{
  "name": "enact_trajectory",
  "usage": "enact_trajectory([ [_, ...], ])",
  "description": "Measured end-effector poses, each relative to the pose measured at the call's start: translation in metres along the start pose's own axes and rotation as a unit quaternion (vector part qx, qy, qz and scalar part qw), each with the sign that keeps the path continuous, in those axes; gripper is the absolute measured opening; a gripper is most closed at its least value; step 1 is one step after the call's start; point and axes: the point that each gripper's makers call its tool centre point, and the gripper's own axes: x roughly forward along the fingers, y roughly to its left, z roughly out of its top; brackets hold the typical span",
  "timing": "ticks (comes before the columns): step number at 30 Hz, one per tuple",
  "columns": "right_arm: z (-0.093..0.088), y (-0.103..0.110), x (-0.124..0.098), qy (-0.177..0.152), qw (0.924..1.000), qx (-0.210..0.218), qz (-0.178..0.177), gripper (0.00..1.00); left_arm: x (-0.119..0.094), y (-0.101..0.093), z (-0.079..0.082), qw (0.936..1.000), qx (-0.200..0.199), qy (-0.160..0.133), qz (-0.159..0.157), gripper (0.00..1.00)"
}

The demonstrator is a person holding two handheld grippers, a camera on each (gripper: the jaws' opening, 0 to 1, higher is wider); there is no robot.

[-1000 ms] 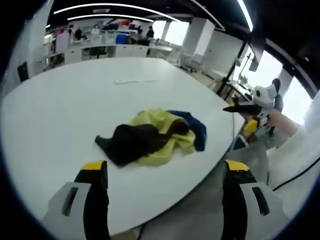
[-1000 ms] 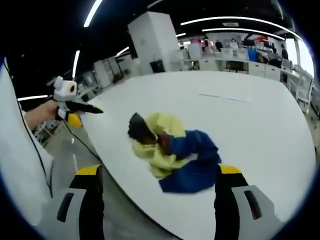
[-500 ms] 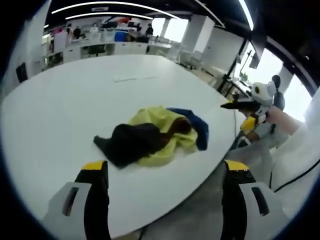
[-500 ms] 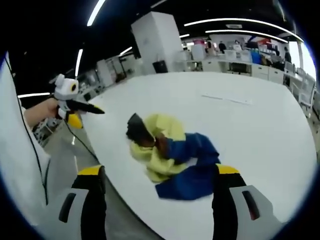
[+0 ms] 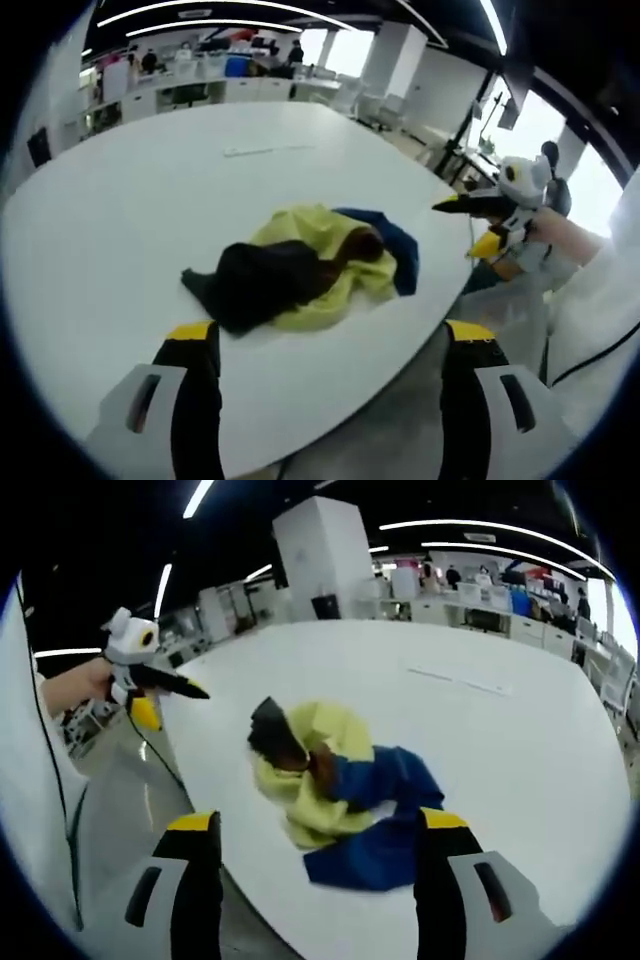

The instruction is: Fold the garment on the visible template until the final outline fits inside the template.

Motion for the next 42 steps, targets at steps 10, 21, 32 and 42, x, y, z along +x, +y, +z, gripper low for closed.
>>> enact_trajectory([
  [10, 0.006, -0.002, 0.016, 0.000, 0.9997, -0.024, -0.003, 0.72, 0.008, 0.002, -0.002, 1.0000, 0.002, 0.007, -0.004, 0.86],
  [21, -0.003, -0.002, 0.035, 0.015, 0.9993, -0.034, 0.000, 0.65, 0.018, 0.004, -0.004, 0.9999, -0.001, 0.012, -0.008, 0.84],
  [32, -0.003, -0.007, 0.048, 0.024, 0.9984, -0.051, -0.001, 0.59, 0.023, 0.006, -0.004, 0.9998, -0.001, 0.016, -0.011, 0.83],
  [42, -0.005, -0.007, 0.058, 0.029, 0.9975, -0.064, 0.006, 0.56, 0.037, 0.008, 0.000, 0.9999, 0.002, 0.012, -0.012, 0.80],
])
